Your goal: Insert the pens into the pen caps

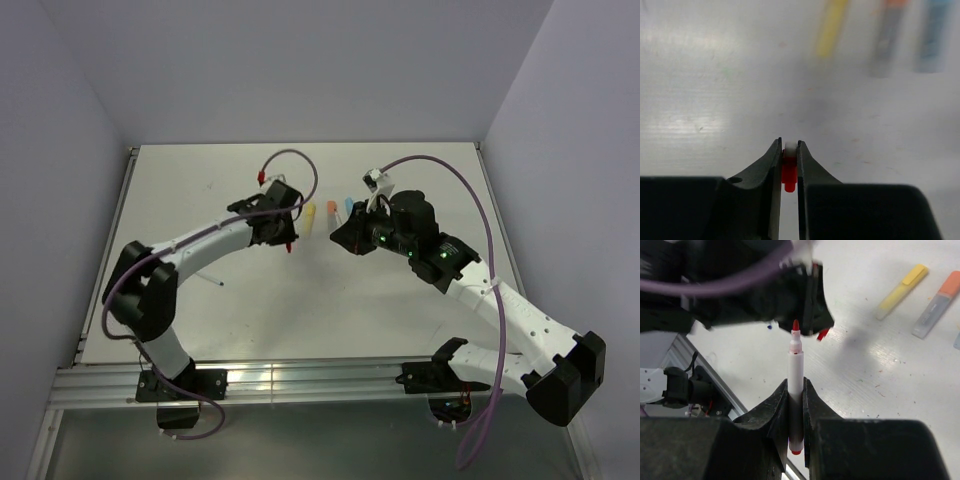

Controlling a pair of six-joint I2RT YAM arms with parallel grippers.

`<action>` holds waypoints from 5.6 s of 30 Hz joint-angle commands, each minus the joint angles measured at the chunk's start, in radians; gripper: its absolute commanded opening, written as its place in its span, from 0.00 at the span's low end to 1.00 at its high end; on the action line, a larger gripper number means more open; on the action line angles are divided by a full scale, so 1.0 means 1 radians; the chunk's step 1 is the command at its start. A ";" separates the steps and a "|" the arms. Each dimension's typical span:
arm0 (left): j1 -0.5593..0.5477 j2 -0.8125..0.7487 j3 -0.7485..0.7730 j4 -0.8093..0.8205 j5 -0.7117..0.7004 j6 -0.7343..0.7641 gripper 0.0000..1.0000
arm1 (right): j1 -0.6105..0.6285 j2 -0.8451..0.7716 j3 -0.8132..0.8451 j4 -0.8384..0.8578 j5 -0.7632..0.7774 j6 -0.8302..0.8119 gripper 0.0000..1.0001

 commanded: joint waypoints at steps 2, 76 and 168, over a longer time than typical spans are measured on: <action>0.038 -0.229 0.197 0.085 0.156 0.067 0.00 | -0.008 -0.026 -0.014 0.095 -0.100 -0.013 0.00; 0.231 -0.372 -0.201 1.420 0.922 -0.451 0.00 | -0.006 0.123 0.147 0.310 -0.286 0.150 0.00; -0.195 -0.393 -0.043 0.848 1.002 0.070 0.00 | -0.009 -0.321 -0.023 0.523 -0.272 0.053 0.00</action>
